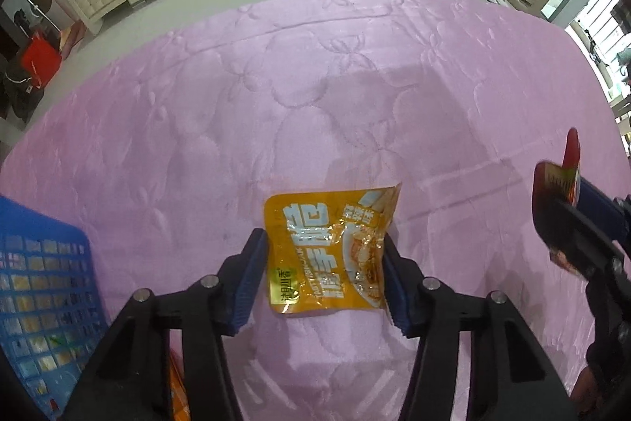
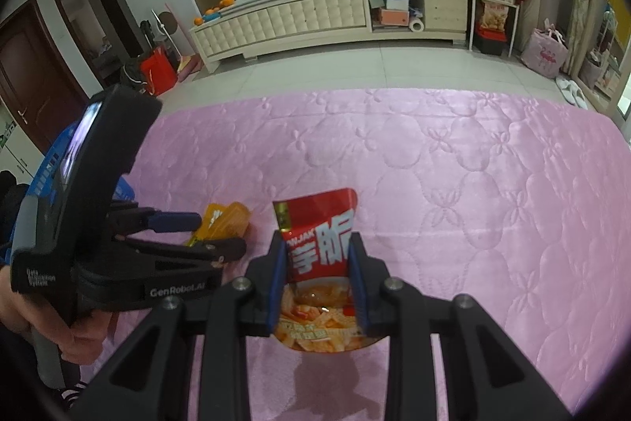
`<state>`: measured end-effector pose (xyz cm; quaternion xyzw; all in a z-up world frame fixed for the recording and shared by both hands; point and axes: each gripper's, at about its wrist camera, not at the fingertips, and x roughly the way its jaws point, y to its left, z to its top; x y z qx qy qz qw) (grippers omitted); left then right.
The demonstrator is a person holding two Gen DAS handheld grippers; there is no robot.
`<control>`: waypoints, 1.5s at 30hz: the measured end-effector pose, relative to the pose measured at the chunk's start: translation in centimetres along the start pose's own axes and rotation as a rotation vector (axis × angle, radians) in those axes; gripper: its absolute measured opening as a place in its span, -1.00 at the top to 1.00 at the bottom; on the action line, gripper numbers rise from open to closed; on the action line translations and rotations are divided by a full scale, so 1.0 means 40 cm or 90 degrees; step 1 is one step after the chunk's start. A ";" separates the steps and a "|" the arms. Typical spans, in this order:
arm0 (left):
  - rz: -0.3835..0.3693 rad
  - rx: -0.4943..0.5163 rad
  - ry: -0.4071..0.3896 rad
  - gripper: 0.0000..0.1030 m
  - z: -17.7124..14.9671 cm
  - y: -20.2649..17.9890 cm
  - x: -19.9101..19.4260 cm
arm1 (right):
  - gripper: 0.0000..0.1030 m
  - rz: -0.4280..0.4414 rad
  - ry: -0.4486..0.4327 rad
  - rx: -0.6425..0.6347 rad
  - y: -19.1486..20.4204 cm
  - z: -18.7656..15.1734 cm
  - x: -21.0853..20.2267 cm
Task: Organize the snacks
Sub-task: 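Hold the red pack in the right tool while the left tool grasps the orange-yellow snack pack, then carry both packs over the basket and open both tools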
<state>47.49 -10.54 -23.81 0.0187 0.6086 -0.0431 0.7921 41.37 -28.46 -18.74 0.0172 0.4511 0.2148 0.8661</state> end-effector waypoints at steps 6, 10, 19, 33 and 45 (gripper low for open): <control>-0.034 -0.024 -0.013 0.03 -0.062 -0.026 -0.032 | 0.34 0.008 0.003 -0.010 0.010 0.000 -0.011; -0.059 -0.036 -0.035 0.74 -0.094 -0.019 -0.088 | 0.34 0.019 0.000 -0.011 0.026 0.005 -0.030; -0.053 -0.039 -0.089 0.99 -0.153 0.018 -0.183 | 0.34 0.041 -0.016 -0.007 0.068 -0.011 -0.076; -0.085 -0.067 -0.197 0.99 -0.256 0.124 -0.433 | 0.34 0.049 -0.044 -0.056 0.241 0.015 -0.210; -0.085 -0.089 -0.261 0.99 -0.374 0.256 -0.584 | 0.34 0.059 -0.064 -0.112 0.430 0.040 -0.306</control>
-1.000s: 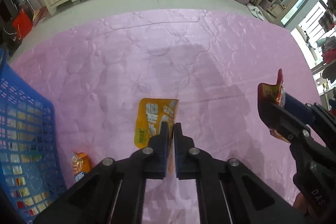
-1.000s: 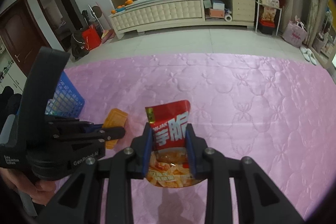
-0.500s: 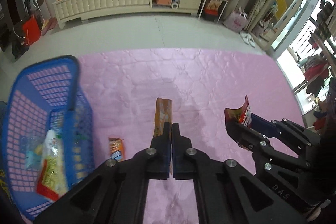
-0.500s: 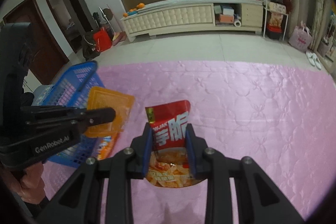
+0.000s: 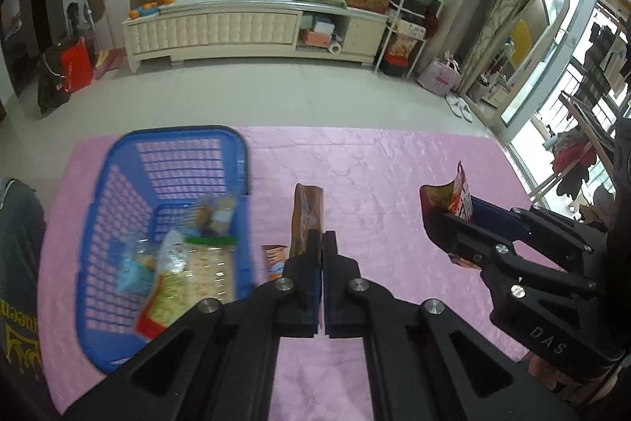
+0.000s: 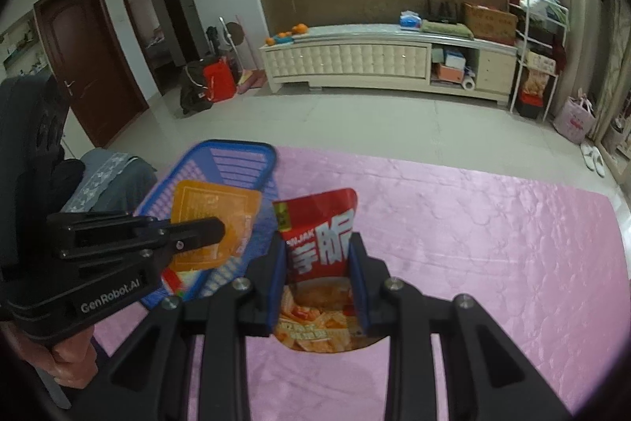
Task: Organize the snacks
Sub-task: 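Carry both packs over the basket and open both tools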
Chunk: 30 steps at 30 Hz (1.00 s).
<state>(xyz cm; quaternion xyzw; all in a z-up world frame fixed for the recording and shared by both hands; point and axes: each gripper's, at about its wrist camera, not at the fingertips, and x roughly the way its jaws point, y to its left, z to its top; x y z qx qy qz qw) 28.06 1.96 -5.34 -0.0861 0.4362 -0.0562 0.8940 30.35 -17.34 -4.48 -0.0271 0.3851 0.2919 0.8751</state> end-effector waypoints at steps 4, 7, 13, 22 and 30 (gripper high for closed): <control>0.011 -0.010 -0.014 0.99 -0.002 0.049 -0.047 | 0.34 0.003 0.001 -0.027 0.071 0.015 0.011; 0.013 -0.018 -0.021 0.99 0.000 0.094 -0.076 | 0.34 0.007 0.002 -0.047 0.119 0.027 0.023; 0.031 -0.031 -0.028 0.99 0.009 0.178 -0.095 | 0.34 0.039 0.013 -0.046 0.173 0.062 0.073; 0.044 -0.037 -0.001 0.99 0.021 0.264 -0.025 | 0.34 0.065 0.068 -0.053 0.233 0.080 0.227; 0.038 -0.040 0.020 0.99 0.037 0.332 0.050 | 0.33 0.060 0.106 -0.067 0.236 0.095 0.327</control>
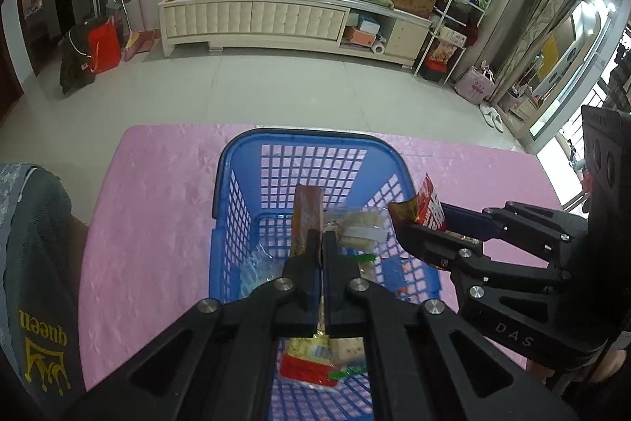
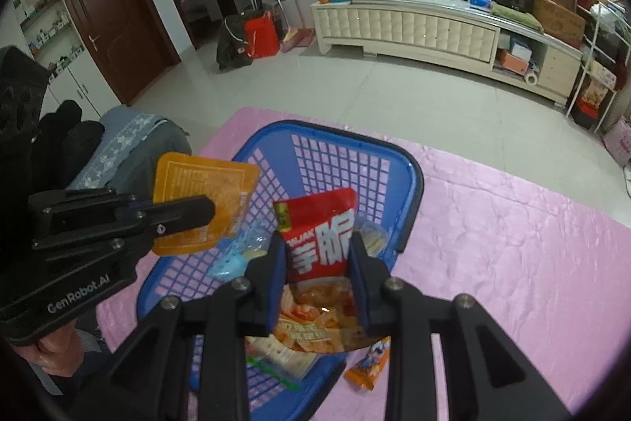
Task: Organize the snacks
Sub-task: 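Carry both packs over the basket and open both tools, then lower the right tool onto the orange sausage stick and close it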
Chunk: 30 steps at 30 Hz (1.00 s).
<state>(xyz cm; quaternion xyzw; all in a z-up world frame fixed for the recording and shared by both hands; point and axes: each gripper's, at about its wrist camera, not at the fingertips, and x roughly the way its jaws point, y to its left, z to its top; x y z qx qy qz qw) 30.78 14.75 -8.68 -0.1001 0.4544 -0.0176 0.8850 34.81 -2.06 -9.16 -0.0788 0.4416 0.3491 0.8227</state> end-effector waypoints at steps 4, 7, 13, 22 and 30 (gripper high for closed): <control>-0.005 0.006 0.013 0.99 0.014 0.015 0.048 | 0.33 -0.002 0.013 -0.017 -0.005 0.019 0.042; -0.005 0.007 0.013 0.99 0.019 0.021 0.070 | 0.32 -0.001 0.019 -0.036 -0.002 0.031 0.067; 0.014 0.017 0.003 0.47 0.013 0.034 0.075 | 0.22 -0.015 0.027 -0.065 0.014 0.046 0.097; 0.044 0.012 -0.025 -0.13 -0.005 0.051 -0.007 | -0.61 -0.006 0.021 -0.013 -0.014 0.030 0.028; 0.053 0.021 -0.042 -0.33 -0.047 0.017 -0.081 | -0.64 -0.033 0.014 0.037 -0.047 -0.005 -0.078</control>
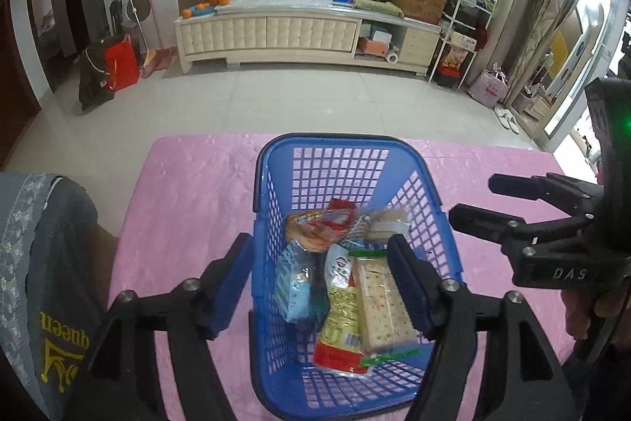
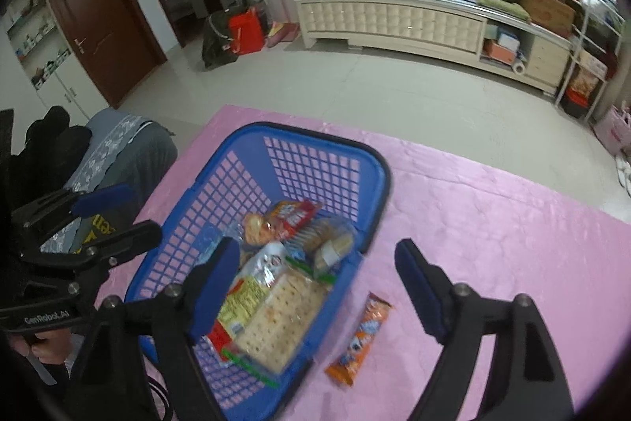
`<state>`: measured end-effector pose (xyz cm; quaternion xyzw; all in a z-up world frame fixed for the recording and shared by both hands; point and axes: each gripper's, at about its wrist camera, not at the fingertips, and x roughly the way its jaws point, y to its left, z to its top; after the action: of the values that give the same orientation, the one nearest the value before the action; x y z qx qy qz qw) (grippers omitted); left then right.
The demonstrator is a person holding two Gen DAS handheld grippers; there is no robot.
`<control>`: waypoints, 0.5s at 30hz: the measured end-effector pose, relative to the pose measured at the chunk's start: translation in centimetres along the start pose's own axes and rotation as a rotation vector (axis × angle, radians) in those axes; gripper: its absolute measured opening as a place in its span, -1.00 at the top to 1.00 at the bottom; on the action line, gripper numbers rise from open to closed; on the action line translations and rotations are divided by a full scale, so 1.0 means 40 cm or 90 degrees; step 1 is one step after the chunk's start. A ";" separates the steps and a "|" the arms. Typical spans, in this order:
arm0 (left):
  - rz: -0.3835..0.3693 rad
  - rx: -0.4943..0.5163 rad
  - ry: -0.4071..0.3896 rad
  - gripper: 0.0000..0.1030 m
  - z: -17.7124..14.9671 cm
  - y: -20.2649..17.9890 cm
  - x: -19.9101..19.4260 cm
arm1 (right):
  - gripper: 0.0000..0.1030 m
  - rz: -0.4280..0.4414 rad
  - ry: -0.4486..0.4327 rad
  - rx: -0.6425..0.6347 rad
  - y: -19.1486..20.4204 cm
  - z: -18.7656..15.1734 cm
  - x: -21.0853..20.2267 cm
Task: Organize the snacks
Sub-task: 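Lower the right tool onto the orange sausage stick and close it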
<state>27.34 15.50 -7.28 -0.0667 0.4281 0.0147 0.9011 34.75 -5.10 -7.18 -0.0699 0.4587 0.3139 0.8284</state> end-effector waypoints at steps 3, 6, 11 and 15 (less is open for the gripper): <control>-0.002 -0.002 -0.006 -0.33 -0.017 -0.017 -0.016 | -0.65 -0.010 0.003 0.005 -0.001 -0.023 -0.024; 0.001 -0.001 0.005 -0.33 -0.031 -0.036 -0.011 | -0.65 -0.021 0.007 0.010 -0.007 -0.052 -0.039; 0.000 -0.002 0.024 -0.33 -0.048 -0.064 0.006 | -0.65 -0.054 0.033 0.022 -0.029 -0.094 -0.039; -0.002 -0.012 0.045 -0.33 -0.054 -0.066 0.022 | -0.65 -0.079 0.040 0.024 -0.042 -0.122 -0.041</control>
<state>26.44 12.55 -9.03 -0.0762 0.4596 0.0153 0.8847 31.60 -9.13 -8.95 -0.0926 0.4851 0.2510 0.8325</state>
